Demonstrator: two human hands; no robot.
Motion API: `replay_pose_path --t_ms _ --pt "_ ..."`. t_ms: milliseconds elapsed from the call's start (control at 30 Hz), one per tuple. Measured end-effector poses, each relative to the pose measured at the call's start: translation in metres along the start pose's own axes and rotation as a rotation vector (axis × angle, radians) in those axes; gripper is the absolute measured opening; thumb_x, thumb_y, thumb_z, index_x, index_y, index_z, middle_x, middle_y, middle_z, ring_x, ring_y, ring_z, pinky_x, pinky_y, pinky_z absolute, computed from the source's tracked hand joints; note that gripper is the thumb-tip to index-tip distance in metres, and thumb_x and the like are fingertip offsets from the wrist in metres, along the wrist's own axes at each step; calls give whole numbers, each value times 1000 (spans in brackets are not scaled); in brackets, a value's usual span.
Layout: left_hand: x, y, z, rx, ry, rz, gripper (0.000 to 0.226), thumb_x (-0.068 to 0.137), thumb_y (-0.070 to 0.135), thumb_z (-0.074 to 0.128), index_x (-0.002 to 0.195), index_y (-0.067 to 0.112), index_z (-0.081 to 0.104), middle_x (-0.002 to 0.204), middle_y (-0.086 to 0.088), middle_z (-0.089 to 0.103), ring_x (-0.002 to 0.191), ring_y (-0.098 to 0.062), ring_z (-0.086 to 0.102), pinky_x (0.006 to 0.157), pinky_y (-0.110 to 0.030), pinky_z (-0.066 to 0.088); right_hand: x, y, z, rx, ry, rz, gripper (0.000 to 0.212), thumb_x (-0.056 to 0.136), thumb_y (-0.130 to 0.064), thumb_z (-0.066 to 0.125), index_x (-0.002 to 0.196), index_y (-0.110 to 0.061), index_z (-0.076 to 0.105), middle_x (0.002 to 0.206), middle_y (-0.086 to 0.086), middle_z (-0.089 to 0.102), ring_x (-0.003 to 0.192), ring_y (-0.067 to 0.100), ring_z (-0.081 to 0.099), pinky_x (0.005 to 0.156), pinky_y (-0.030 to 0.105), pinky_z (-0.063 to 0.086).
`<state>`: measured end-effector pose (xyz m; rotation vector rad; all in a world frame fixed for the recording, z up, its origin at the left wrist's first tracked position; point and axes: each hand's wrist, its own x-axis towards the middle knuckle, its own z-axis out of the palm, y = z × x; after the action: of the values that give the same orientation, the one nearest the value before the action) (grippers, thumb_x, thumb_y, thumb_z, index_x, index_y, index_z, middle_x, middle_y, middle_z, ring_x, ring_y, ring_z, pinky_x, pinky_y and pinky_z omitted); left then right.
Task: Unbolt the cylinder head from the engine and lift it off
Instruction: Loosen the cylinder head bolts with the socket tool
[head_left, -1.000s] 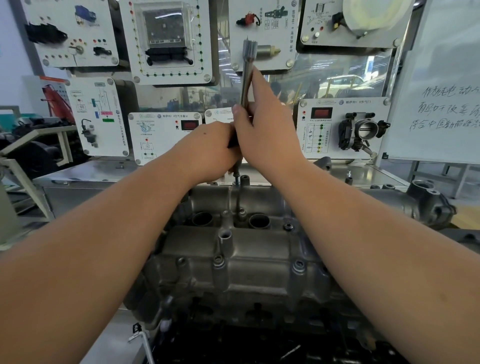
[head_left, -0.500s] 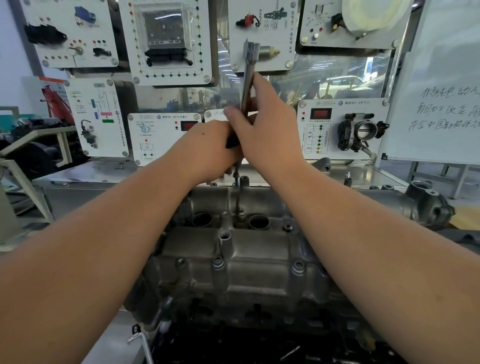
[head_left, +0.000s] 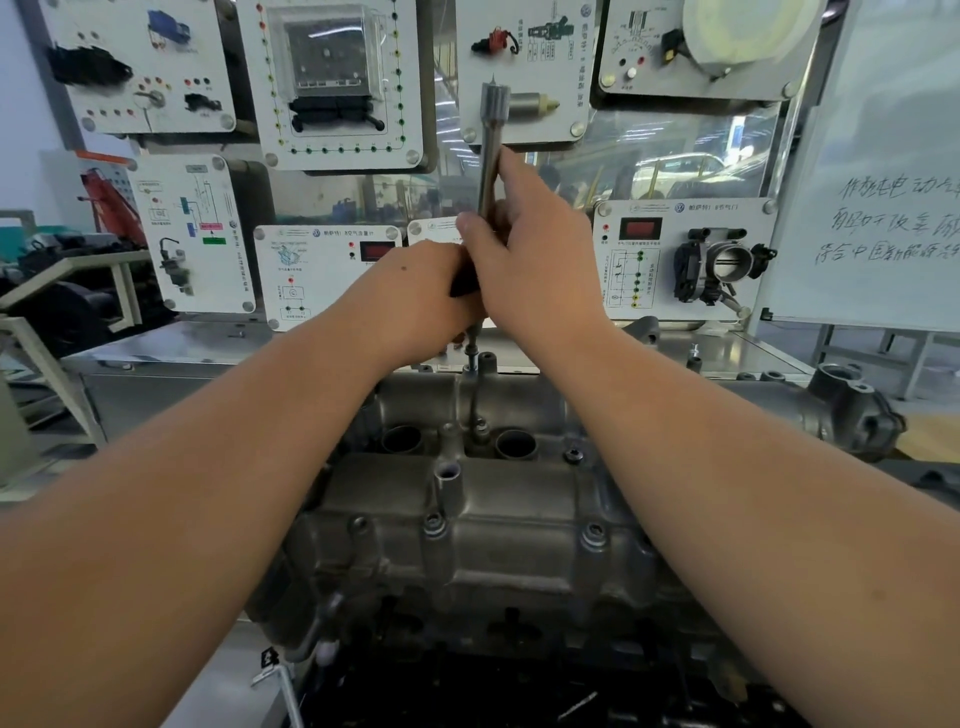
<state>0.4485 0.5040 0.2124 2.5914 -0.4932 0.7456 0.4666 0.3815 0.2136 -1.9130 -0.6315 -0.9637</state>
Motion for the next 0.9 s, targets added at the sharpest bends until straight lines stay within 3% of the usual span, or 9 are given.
replay_pose_path --t_ms 133,200,333,467,567,633,733,800,900 --pt "0 0 2 0 -19 16 32 96 12 50 68 28 47 61 2 56 55 -13 51 51 -29 33 -2 -3 -1 34 -22 20 50 102 -16 52 150 -23 38 85 0 69 74 13 65 68 28 51" --pt "1 0 0 38 -11 7 34 95 10 50 67 30 48 64 2 59 59 -13 56 52 -30 40 -5 -5 0 33 -28 10 59 102 -17 53 155 -23 29 97 3 72 78 17 68 74 33 56" --pt "1 0 -2 46 8 -29 30 94 17 55 69 34 52 65 5 67 62 -11 66 56 -22 49 -5 -6 -1 15 -9 -6 51 99 -25 60 148 -19 45 112 2 71 96 17 67 87 34 53" --pt "0 -1 1 -9 20 -7 32 93 14 52 65 29 49 56 7 55 52 -6 52 50 -29 32 -3 -3 -2 4 2 -21 32 100 -18 54 132 -14 56 89 -1 71 80 16 64 77 36 53" --pt "1 0 1 8 -6 5 33 96 14 49 67 29 49 59 7 59 58 -7 56 52 -28 35 -2 -2 -1 33 0 8 55 101 -16 52 154 -21 37 64 -9 55 59 7 53 61 23 48" --pt "2 0 0 38 -10 -3 32 95 14 50 68 30 53 70 2 66 67 -17 64 58 -31 48 -4 -4 -1 44 -26 13 63 101 -19 55 158 -22 28 74 -6 63 67 8 60 67 23 51" --pt "2 1 -1 35 -9 -27 27 94 19 53 70 31 56 65 5 68 62 -11 67 55 -24 50 -3 -4 -1 24 -5 -8 52 99 -23 60 149 -19 45 103 -6 70 87 11 64 77 20 47" --pt "1 0 0 23 5 -19 27 93 19 53 69 30 54 61 8 63 57 -10 62 50 -24 41 -2 -4 -1 9 6 -3 45 100 -20 58 144 -18 50 103 -6 70 84 10 61 74 19 44" --pt "0 0 1 1 2 13 30 95 13 50 69 28 46 63 3 56 57 -13 53 52 -29 32 -2 -4 0 64 -4 15 52 101 -14 53 150 -21 40 89 -1 71 78 13 65 72 26 50"
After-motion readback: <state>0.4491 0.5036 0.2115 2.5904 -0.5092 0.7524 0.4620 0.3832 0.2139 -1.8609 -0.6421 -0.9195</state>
